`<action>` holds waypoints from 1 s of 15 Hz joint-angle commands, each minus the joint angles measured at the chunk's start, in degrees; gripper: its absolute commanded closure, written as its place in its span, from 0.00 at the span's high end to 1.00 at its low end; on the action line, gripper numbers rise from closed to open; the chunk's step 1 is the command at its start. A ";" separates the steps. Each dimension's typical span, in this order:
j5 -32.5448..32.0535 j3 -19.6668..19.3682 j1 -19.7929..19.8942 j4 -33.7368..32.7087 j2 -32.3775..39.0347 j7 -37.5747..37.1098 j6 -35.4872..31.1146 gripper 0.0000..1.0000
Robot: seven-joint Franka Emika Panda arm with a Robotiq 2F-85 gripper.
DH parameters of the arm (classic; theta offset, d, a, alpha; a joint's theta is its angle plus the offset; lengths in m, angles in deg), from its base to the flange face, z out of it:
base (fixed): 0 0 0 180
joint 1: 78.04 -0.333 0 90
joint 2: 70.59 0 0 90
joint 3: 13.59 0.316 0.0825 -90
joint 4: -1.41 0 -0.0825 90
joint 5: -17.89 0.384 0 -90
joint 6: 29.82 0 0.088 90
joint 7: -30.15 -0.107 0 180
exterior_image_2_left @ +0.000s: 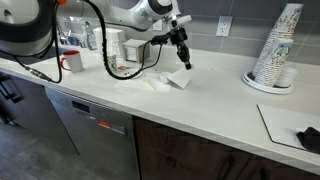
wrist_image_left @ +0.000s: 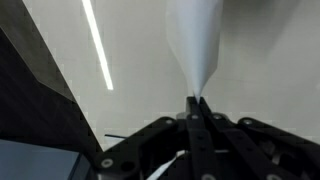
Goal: Place the small paper towel to the right of the teacup
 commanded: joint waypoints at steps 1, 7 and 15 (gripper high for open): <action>1.96 0.35 2.80 -5.54 3.20 -4.62 3.42 0.02; 3.48 0.60 4.90 -7.41 5.24 -12.96 3.51 0.02; 4.07 0.67 5.10 -8.46 5.81 -18.58 2.46 0.44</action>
